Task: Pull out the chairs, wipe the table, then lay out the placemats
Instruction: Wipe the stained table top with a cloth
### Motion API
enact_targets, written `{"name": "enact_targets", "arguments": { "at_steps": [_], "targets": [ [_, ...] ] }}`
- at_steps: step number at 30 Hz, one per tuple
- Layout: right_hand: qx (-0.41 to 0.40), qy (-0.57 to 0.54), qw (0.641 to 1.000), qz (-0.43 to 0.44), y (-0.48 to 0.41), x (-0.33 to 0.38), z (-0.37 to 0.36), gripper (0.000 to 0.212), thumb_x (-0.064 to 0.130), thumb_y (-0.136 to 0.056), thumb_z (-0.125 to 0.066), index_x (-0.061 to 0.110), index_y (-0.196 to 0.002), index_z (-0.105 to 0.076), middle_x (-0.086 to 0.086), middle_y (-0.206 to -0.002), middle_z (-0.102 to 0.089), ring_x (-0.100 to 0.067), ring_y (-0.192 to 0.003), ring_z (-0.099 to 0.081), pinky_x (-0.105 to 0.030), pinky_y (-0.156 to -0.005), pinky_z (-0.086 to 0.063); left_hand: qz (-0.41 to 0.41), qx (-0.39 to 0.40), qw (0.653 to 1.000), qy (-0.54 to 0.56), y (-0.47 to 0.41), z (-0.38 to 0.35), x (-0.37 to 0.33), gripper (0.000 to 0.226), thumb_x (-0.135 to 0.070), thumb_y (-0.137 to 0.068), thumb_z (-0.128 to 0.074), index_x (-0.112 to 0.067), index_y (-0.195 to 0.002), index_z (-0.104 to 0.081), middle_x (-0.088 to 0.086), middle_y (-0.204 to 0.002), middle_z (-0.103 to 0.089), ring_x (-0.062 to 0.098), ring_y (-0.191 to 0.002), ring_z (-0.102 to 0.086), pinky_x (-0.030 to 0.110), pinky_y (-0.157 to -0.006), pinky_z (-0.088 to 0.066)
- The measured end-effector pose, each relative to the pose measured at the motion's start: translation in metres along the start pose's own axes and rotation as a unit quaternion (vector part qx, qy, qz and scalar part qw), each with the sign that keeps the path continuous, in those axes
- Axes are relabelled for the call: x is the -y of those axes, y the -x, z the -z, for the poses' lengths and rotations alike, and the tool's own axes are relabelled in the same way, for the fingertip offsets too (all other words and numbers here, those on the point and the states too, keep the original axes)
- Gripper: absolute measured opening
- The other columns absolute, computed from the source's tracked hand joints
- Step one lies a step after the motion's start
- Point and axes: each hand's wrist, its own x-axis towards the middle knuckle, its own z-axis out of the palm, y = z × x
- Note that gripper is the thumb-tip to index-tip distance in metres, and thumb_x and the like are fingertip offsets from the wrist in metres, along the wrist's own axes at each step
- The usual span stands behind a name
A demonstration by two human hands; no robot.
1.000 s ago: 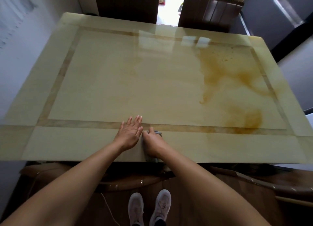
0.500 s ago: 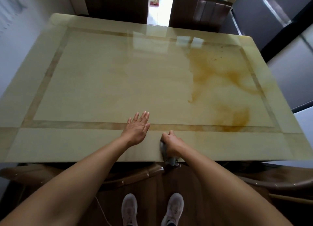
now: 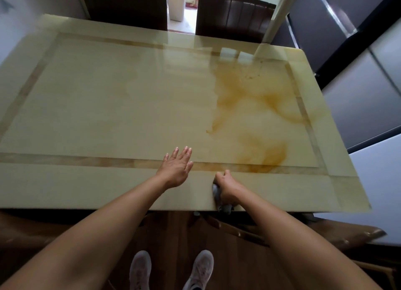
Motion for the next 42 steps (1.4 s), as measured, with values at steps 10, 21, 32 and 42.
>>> {"name": "enact_targets", "arguments": {
  "at_steps": [10, 21, 32, 42],
  "targets": [
    [-0.05, -0.027, 0.997, -0.059, 0.008, -0.133, 0.028, 0.039, 0.006, -0.075, -0.067, 0.018, -0.096, -0.036, -0.008, -0.112, -0.034, -0.034, -0.099, -0.055, -0.035, -0.079, -0.049, 0.045, 0.011, 0.999, -0.025, -0.024, -0.029, -0.039, 0.054, -0.036, -0.102, -0.013, -0.021, -0.15, 0.007, -0.006, -0.158, 0.012, 0.019, -0.146, 0.014, 0.041, -0.118, 0.006],
    [-0.113, 0.003, 0.993, 0.033, -0.008, -0.08, 0.014, 0.043, 0.005, -0.081, -0.057, 0.009, -0.121, -0.042, -0.014, -0.127, -0.033, -0.038, -0.117, -0.043, -0.041, -0.097, -0.044, 0.053, -0.021, 0.998, 0.01, -0.028, -0.031, -0.037, 0.054, -0.036, -0.102, -0.015, -0.022, -0.151, 0.003, -0.007, -0.159, 0.009, 0.017, -0.147, 0.011, 0.04, -0.118, 0.004],
    [-0.122, 0.044, 0.964, 0.231, -0.03, 0.048, -0.027, 0.057, 0.002, -0.095, -0.035, 0.005, -0.149, -0.018, -0.016, -0.147, -0.022, -0.037, -0.117, -0.035, -0.048, -0.099, -0.041, 0.101, -0.059, 0.993, 0.028, -0.051, -0.005, -0.011, 0.053, -0.033, -0.103, -0.018, -0.022, -0.151, 0.001, -0.006, -0.159, 0.006, 0.018, -0.147, 0.009, 0.041, -0.118, 0.003],
    [-0.213, 0.085, 0.972, 0.045, -0.048, -0.049, 0.018, 0.059, 0.003, -0.096, -0.026, 0.012, -0.151, -0.009, -0.009, -0.157, -0.006, -0.036, -0.134, -0.022, -0.041, -0.111, -0.025, 0.074, -0.032, 0.996, -0.049, -0.071, 0.002, -0.008, 0.054, -0.035, -0.102, -0.015, -0.021, -0.151, 0.005, -0.005, -0.159, 0.011, 0.019, -0.147, 0.011, 0.041, -0.118, 0.003]
  ]
}}
